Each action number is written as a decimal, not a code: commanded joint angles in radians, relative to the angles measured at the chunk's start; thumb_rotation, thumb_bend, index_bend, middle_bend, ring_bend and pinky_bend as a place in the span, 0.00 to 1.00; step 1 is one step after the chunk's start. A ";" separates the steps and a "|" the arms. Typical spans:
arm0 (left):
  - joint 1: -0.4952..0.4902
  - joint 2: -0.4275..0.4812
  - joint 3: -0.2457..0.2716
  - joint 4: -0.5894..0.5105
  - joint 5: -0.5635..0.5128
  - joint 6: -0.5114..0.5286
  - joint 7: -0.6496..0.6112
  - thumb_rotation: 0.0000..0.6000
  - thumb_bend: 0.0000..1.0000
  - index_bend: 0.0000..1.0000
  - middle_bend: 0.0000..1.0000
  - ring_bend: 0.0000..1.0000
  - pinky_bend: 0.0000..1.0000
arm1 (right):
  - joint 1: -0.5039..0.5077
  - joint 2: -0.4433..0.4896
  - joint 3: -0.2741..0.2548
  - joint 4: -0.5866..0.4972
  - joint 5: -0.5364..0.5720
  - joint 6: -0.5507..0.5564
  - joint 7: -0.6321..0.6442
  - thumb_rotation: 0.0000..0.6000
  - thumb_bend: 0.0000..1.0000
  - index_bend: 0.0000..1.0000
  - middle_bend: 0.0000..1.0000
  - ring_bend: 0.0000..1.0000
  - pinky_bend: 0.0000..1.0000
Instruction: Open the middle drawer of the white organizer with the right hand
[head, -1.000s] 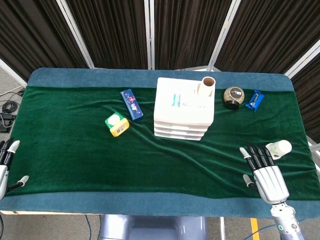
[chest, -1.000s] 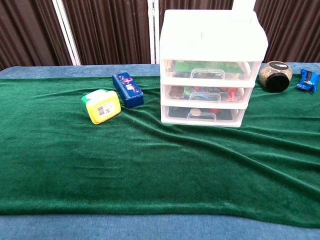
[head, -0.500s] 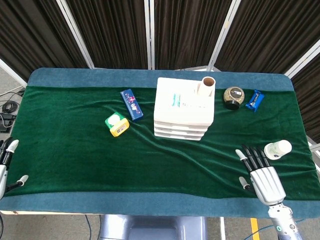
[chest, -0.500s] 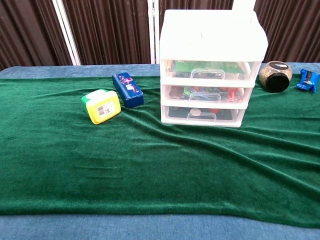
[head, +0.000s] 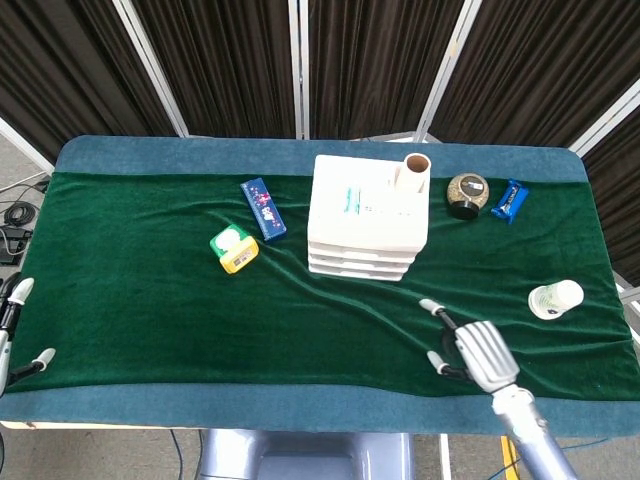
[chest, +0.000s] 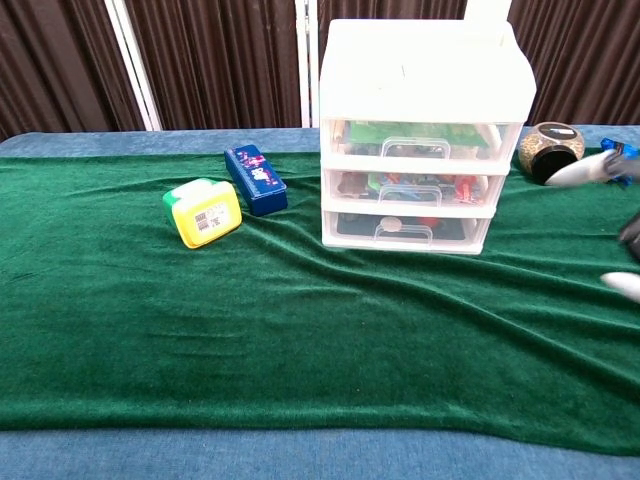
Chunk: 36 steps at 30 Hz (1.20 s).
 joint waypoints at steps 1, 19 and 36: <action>0.000 -0.002 -0.005 0.010 0.003 0.008 -0.008 1.00 0.08 0.00 0.00 0.00 0.00 | 0.070 -0.047 0.033 -0.026 0.109 -0.123 0.058 1.00 0.41 0.18 0.95 0.98 0.86; 0.005 0.006 -0.010 0.014 0.001 0.020 -0.036 1.00 0.08 0.00 0.00 0.00 0.00 | 0.165 -0.264 0.201 0.009 0.450 -0.340 0.461 1.00 0.57 0.11 0.95 0.99 0.87; 0.005 0.018 -0.014 0.013 -0.010 0.013 -0.069 1.00 0.08 0.00 0.00 0.00 0.00 | 0.175 -0.521 0.227 0.250 0.397 -0.291 0.626 1.00 0.57 0.10 0.94 0.98 0.86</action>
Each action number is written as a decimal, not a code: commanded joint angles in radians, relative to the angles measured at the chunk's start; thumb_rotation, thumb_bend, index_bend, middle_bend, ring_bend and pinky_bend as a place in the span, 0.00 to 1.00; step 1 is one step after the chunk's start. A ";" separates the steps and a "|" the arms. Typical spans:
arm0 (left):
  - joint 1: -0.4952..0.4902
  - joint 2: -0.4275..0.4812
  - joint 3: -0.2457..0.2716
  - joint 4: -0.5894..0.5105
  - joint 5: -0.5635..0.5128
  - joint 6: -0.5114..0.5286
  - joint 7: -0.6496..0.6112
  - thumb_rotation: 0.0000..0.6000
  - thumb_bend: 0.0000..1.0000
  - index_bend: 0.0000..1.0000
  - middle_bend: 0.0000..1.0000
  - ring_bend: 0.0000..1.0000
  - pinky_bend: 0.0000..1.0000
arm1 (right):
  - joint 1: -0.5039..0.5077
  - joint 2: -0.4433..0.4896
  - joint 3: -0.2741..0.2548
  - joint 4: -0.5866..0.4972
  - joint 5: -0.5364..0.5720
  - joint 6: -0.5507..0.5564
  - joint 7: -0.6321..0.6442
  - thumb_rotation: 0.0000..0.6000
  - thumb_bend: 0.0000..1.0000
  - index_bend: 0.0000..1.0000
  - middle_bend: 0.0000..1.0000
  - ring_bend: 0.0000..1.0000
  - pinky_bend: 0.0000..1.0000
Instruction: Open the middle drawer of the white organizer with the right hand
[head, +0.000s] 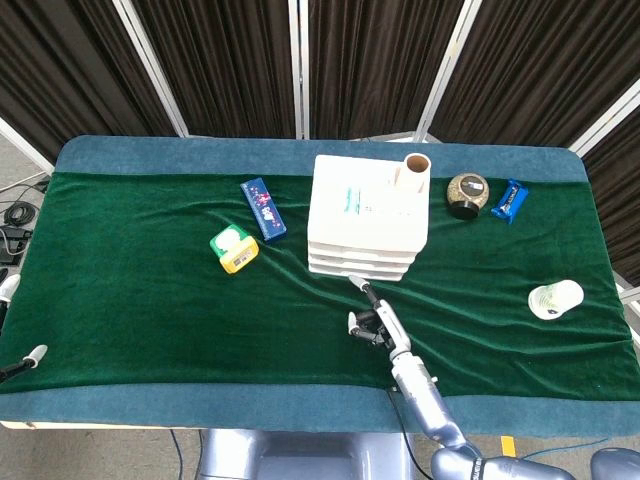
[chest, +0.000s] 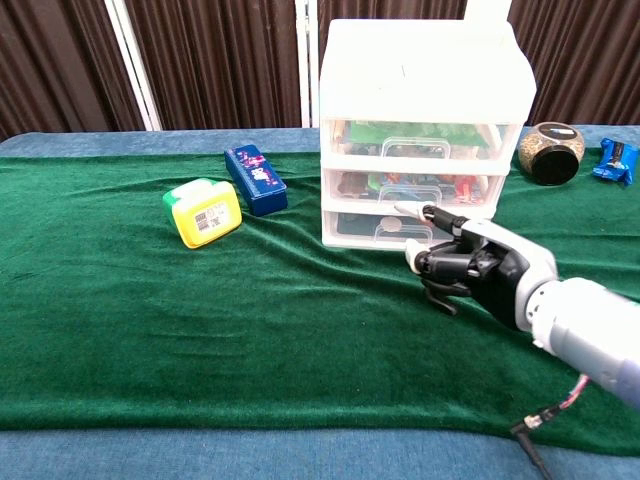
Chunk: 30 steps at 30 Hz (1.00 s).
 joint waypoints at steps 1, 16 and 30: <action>-0.001 0.002 -0.001 0.000 -0.003 -0.002 -0.004 1.00 0.08 0.00 0.00 0.00 0.00 | 0.009 -0.031 0.008 0.037 0.001 -0.005 0.019 1.00 0.57 0.10 0.94 0.98 0.86; 0.002 0.009 -0.002 -0.004 -0.004 0.000 -0.016 1.00 0.08 0.00 0.00 0.00 0.00 | 0.031 -0.100 0.039 0.141 -0.004 -0.016 0.058 1.00 0.57 0.07 0.94 0.98 0.86; 0.000 0.017 -0.005 -0.002 -0.014 -0.010 -0.042 1.00 0.08 0.00 0.00 0.00 0.00 | 0.045 -0.138 0.073 0.206 0.000 -0.005 0.065 1.00 0.57 0.05 0.93 0.97 0.86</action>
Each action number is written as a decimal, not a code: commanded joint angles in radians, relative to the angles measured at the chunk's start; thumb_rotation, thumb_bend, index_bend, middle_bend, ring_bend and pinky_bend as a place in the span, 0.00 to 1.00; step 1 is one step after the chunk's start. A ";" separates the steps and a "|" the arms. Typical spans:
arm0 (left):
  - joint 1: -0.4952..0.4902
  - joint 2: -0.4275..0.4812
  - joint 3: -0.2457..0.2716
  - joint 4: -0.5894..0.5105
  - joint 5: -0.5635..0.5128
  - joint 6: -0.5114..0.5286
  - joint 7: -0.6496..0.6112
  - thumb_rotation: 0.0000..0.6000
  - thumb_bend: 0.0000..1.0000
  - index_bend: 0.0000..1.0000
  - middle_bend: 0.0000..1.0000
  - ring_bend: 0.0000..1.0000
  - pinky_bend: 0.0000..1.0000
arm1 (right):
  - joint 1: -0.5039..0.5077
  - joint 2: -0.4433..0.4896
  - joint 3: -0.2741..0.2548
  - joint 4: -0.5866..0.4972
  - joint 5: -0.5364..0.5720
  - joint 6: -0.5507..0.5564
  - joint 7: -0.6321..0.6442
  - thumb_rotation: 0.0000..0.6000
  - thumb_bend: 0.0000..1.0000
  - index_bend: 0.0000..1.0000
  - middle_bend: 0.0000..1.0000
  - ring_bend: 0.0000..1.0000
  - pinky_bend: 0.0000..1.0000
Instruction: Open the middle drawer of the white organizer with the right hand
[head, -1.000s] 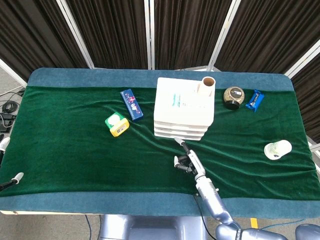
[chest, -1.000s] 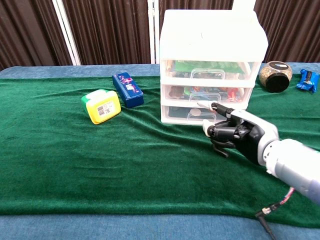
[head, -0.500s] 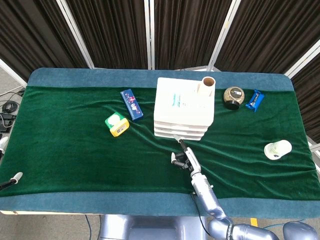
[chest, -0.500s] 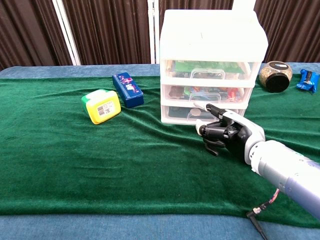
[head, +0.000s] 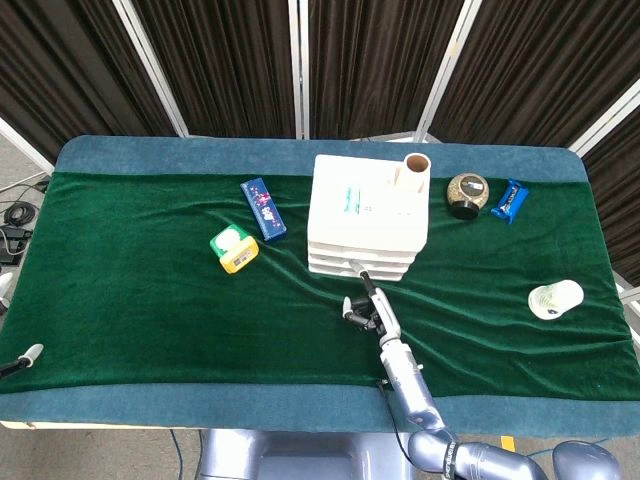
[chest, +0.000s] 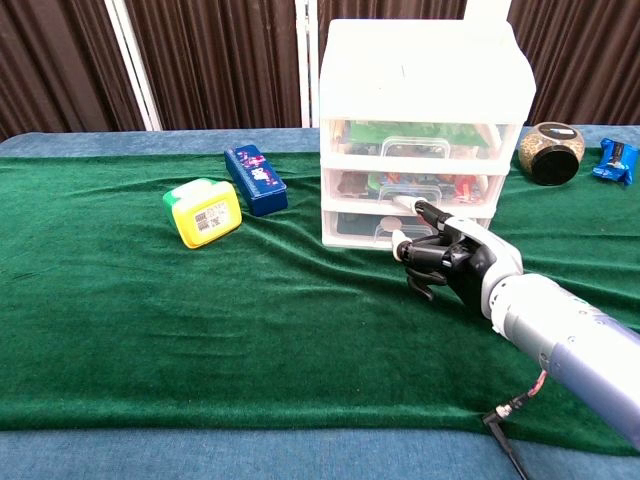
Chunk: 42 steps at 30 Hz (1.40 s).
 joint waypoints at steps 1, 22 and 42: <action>0.000 0.001 -0.001 0.001 -0.002 -0.002 -0.002 1.00 0.08 0.00 0.00 0.00 0.00 | 0.002 -0.001 0.003 0.003 0.002 -0.005 0.002 1.00 0.57 0.05 0.93 0.97 0.86; -0.007 0.002 0.004 0.003 -0.007 -0.023 -0.002 1.00 0.08 0.00 0.00 0.00 0.00 | 0.039 -0.008 0.046 0.008 0.032 -0.072 0.028 1.00 0.59 0.26 0.93 0.97 0.86; -0.008 0.004 0.006 0.000 -0.009 -0.028 0.001 1.00 0.08 0.00 0.00 0.00 0.00 | -0.009 0.058 0.004 -0.107 -0.004 -0.069 0.079 1.00 0.59 0.33 0.93 0.97 0.86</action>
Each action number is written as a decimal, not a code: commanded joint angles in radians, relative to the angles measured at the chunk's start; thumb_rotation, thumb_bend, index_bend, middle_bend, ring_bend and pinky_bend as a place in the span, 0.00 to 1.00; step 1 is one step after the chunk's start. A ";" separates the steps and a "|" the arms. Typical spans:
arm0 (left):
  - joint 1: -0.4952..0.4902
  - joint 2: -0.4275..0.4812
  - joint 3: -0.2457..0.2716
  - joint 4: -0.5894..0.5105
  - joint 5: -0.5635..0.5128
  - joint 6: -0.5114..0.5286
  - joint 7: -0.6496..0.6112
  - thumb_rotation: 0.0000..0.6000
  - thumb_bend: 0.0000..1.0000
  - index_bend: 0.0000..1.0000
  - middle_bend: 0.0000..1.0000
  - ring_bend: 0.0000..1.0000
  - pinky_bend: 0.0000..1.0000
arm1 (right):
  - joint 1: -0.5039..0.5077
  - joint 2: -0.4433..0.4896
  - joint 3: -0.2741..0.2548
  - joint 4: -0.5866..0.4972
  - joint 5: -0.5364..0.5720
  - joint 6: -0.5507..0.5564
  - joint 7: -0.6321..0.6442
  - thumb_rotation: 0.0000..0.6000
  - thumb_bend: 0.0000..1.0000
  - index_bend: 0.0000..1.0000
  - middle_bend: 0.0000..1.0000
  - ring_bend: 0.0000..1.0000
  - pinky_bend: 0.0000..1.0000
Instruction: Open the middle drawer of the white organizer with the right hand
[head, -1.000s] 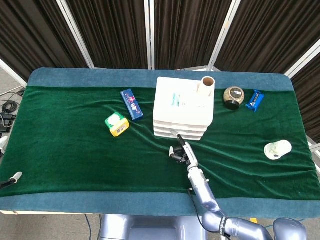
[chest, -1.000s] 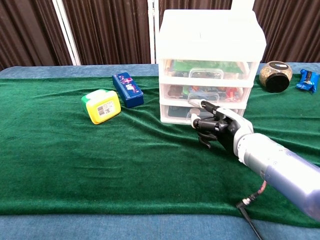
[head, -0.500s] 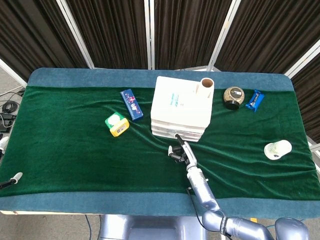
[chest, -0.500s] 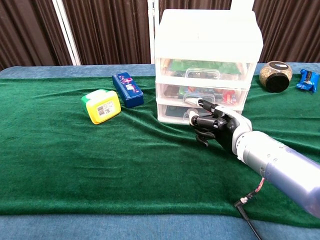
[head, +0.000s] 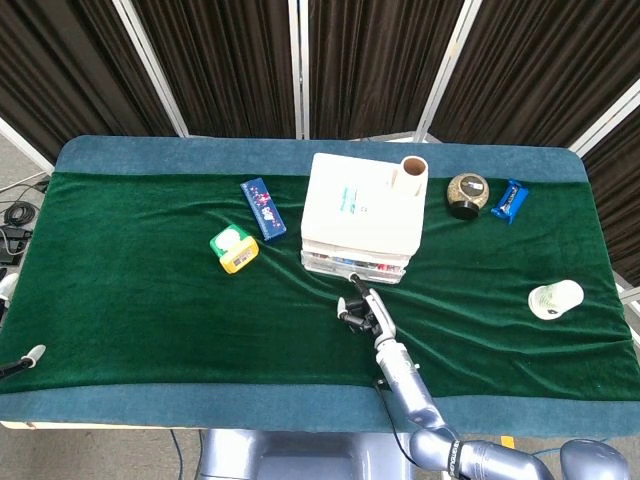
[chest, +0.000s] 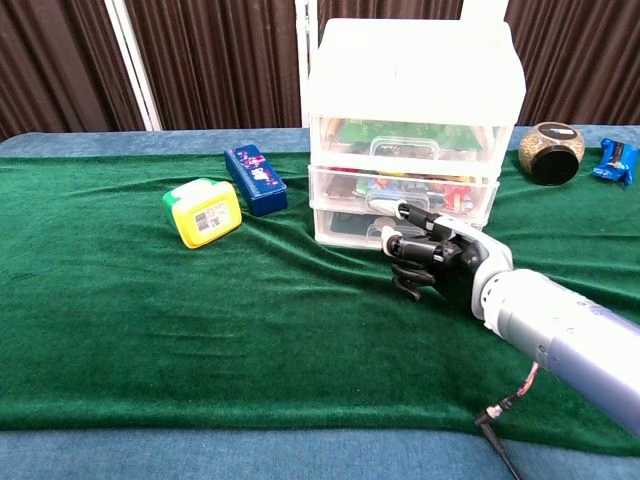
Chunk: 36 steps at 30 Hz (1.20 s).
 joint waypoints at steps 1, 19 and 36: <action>0.000 0.000 0.000 -0.001 0.001 0.001 0.002 1.00 0.08 0.00 0.00 0.00 0.00 | -0.011 0.020 -0.014 -0.029 -0.014 0.005 0.003 1.00 0.59 0.33 0.93 0.97 0.86; 0.001 -0.002 0.003 -0.004 0.005 0.004 0.012 1.00 0.08 0.00 0.00 0.00 0.00 | -0.084 0.029 -0.147 -0.011 -0.247 0.302 -0.356 1.00 0.59 0.25 0.89 0.94 0.84; 0.000 -0.008 0.005 -0.008 0.002 -0.001 0.037 1.00 0.08 0.00 0.00 0.00 0.00 | -0.054 0.084 -0.100 -0.125 -0.175 0.373 -1.039 1.00 0.59 0.23 0.89 0.94 0.84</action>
